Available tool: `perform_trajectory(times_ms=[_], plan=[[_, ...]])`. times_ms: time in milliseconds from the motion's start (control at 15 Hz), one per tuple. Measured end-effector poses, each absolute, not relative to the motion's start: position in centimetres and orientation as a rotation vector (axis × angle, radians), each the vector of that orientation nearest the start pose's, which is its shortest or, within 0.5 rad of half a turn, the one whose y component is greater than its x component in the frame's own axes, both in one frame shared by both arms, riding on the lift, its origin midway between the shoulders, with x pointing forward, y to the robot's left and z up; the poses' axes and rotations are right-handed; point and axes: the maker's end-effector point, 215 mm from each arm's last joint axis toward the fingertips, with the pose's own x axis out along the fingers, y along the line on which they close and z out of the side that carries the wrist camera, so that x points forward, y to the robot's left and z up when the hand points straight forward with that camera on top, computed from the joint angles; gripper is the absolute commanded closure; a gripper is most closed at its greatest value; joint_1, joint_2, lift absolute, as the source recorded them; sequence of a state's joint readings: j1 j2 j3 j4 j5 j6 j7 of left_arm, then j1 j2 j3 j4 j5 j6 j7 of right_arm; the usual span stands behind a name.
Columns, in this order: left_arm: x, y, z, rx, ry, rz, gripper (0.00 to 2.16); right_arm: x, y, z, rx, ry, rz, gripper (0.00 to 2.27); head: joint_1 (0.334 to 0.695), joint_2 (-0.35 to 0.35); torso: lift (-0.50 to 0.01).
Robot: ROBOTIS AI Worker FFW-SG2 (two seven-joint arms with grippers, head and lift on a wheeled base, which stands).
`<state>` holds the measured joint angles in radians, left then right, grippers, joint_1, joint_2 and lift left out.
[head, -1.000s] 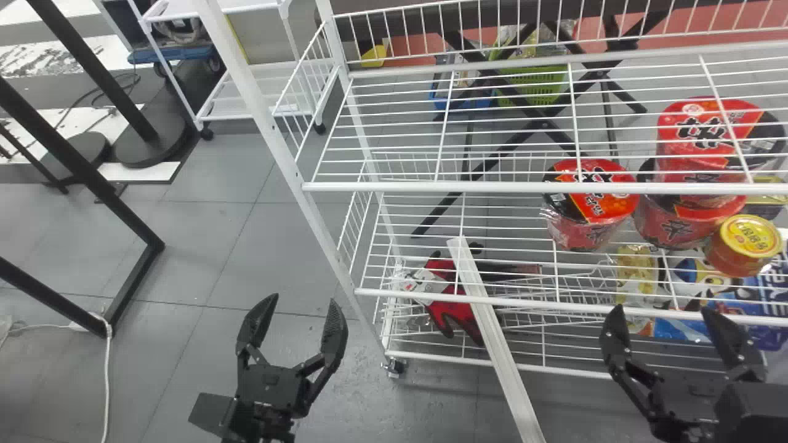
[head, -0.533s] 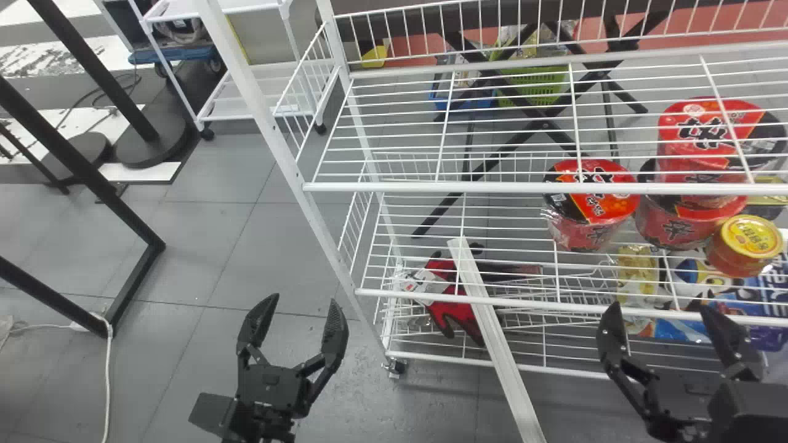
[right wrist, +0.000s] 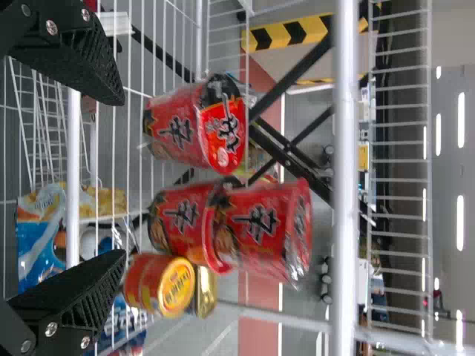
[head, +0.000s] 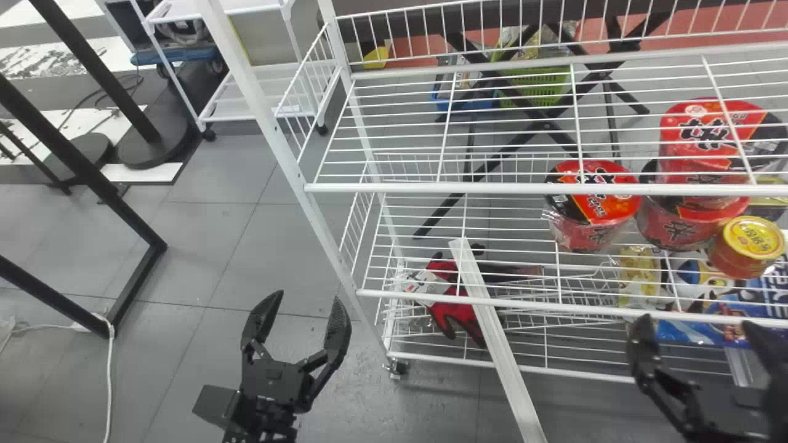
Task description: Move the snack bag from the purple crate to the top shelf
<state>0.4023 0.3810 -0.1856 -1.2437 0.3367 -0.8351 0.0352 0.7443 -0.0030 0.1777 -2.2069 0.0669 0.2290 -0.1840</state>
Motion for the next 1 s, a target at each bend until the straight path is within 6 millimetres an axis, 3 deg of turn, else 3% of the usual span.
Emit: perform_trajectory(times_ms=[267,600,800,1000], plan=[[39.2,32.1,-46.1,0.018,-0.064,-0.057,0.13,32.4,-24.6,-39.0,-0.017,0.447,-0.131,0.1,0.695,0.143,-0.452],[40.2,31.9,-46.4,0.012,-0.062,-0.062,0.13,29.1,-35.1,-38.1,0.046,0.572,-0.2,0.11,0.695,-0.029,-0.452],[40.5,31.5,-46.3,0.009,-0.064,-0.072,0.13,27.0,-41.8,-37.9,0.132,0.659,-0.259,0.1,0.695,-0.158,-0.452],[40.5,31.2,-46.3,0.008,-0.063,-0.079,0.13,23.6,-48.0,-39.2,0.26,0.782,-0.381,0.1,0.695,-0.263,-0.452]])
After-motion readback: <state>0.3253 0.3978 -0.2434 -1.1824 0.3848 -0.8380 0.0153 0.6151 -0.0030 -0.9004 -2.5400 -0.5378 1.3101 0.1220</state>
